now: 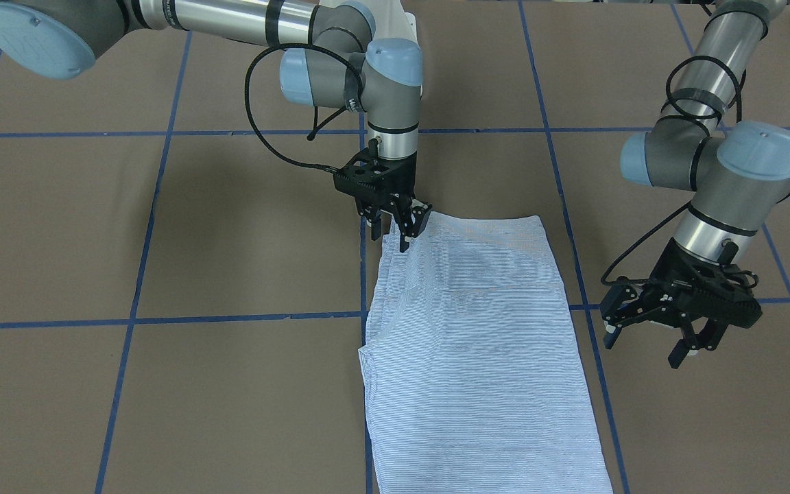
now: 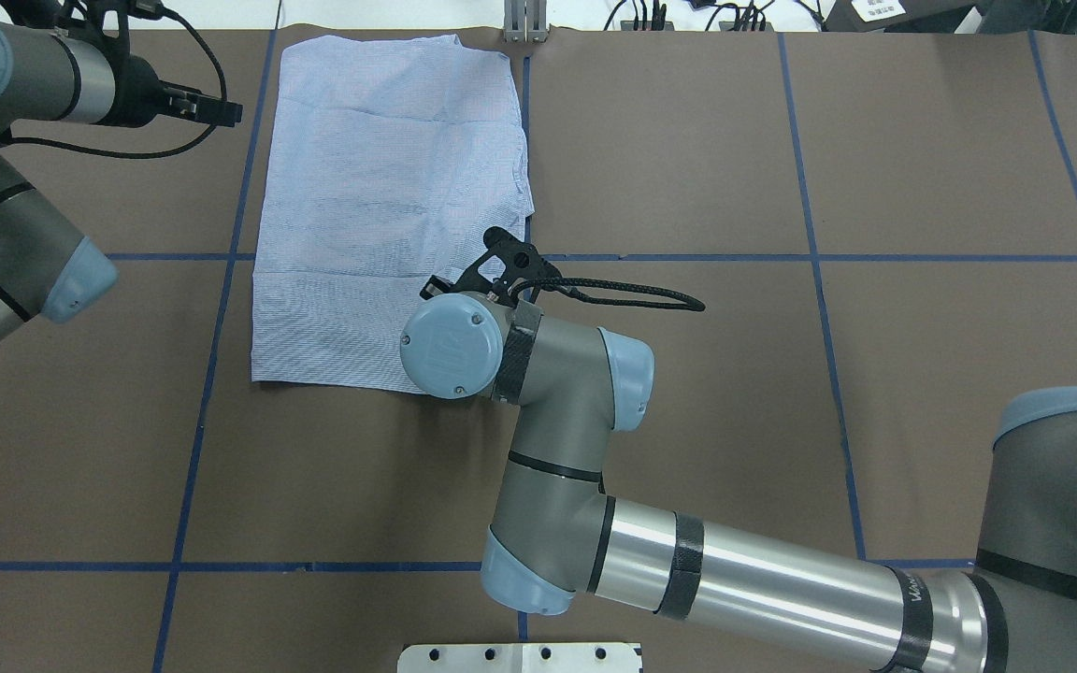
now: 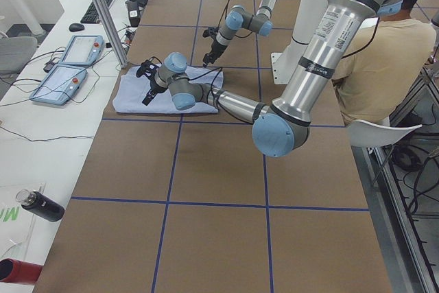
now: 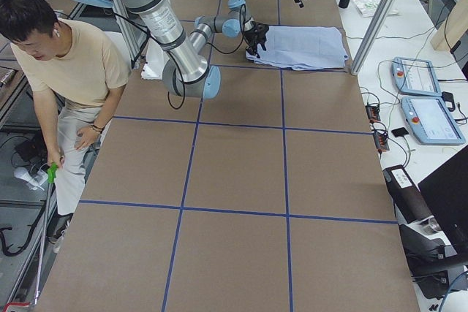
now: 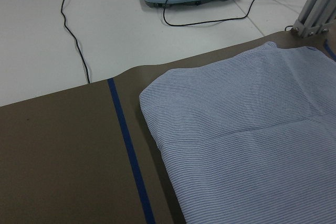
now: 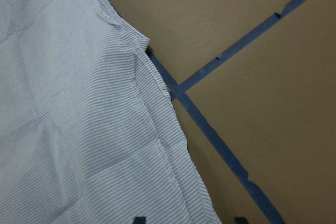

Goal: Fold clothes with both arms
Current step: 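Release the shirt with the left gripper while the right gripper reaches to its edge, then grasp the shirt edge with the right gripper and pull it toward the robot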

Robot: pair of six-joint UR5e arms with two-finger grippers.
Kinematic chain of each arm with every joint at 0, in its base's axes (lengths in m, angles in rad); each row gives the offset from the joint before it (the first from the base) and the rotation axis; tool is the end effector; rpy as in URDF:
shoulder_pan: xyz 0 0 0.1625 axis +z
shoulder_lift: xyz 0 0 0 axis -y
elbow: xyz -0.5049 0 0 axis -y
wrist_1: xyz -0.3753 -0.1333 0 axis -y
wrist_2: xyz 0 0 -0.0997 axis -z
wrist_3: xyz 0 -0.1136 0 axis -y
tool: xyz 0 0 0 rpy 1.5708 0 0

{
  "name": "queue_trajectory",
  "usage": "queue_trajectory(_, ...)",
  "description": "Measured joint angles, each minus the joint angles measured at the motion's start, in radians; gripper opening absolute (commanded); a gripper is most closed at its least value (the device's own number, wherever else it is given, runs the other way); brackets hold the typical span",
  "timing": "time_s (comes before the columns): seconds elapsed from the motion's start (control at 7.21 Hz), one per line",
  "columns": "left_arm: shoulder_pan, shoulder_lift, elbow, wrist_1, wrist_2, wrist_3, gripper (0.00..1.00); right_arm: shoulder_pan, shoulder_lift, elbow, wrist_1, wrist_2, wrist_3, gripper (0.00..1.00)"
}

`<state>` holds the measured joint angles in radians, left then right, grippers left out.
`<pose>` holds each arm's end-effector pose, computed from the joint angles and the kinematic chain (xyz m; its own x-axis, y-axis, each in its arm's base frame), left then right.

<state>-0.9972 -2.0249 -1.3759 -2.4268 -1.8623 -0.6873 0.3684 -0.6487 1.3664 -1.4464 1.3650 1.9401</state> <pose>0.3093 -0.6643 0.4784 0.6651 0.3348 -0.6675 0.2370 0.7530 0.6139 -0.7221 -0.4465 0.2204 0.4008 0.5335 0.7449 -0.6856 0.7139 -0.1424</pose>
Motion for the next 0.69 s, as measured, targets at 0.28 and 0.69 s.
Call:
queue_trajectory(0.28,0.0,0.0,0.001,0.0,0.0,0.0,1.0,-0.001,0.002,-0.015,0.001,0.002,-0.019,0.63)
queue_trajectory(0.69,0.0,0.0,0.001,0.0,0.0,0.0,1.0,-0.011,0.015,-0.05,0.001,0.001,0.001,0.62)
